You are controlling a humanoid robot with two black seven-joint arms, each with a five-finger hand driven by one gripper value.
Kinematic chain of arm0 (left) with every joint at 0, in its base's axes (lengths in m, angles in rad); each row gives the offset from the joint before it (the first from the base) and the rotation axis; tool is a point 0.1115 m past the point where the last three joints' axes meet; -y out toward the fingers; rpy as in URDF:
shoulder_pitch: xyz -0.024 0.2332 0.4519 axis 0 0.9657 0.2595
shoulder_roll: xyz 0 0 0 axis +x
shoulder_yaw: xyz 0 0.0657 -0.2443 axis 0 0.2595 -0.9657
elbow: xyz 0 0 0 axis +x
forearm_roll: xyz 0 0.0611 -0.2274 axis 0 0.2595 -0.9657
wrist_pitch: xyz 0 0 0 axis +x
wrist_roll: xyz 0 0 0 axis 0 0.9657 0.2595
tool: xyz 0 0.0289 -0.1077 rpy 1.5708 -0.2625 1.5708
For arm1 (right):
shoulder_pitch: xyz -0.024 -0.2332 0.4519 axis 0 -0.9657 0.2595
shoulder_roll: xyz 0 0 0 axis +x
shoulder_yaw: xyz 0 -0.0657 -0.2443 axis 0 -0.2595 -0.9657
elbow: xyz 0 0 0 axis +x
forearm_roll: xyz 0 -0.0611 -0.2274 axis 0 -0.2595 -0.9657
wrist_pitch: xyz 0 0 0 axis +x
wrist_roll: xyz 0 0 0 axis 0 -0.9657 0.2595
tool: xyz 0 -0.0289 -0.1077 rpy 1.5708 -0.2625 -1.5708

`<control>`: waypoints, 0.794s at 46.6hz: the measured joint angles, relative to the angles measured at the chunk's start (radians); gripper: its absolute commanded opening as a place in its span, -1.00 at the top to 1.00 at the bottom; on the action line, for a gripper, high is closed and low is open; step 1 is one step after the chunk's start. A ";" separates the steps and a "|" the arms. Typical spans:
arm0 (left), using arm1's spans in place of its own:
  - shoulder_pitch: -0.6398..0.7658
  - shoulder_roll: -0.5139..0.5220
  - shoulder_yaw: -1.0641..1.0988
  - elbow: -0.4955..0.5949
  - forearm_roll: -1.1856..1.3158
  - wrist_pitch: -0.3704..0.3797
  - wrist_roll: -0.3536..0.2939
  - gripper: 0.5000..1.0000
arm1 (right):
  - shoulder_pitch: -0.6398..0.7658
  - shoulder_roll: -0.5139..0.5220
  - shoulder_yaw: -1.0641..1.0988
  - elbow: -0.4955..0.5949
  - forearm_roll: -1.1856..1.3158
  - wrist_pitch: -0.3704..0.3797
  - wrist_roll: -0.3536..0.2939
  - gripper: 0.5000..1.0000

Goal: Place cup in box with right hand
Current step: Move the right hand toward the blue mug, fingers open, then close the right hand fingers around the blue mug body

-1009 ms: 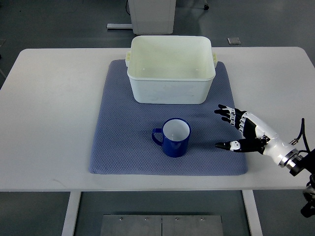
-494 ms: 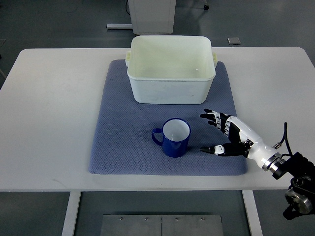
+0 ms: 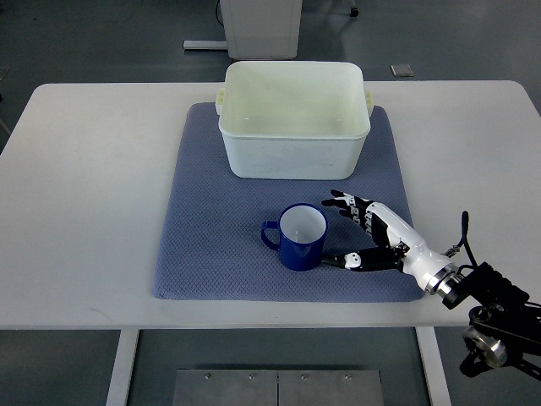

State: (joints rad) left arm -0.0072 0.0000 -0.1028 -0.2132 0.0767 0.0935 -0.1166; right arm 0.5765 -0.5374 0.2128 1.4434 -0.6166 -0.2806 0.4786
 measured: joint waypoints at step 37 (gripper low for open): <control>0.000 0.000 0.000 0.000 0.000 0.000 0.000 -1.00 | 0.021 0.063 -0.003 -0.012 0.009 -0.020 -0.040 -1.00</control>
State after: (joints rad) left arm -0.0077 0.0000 -0.1028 -0.2132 0.0767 0.0936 -0.1166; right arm 0.5971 -0.4748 0.2101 1.4319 -0.6074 -0.3008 0.4389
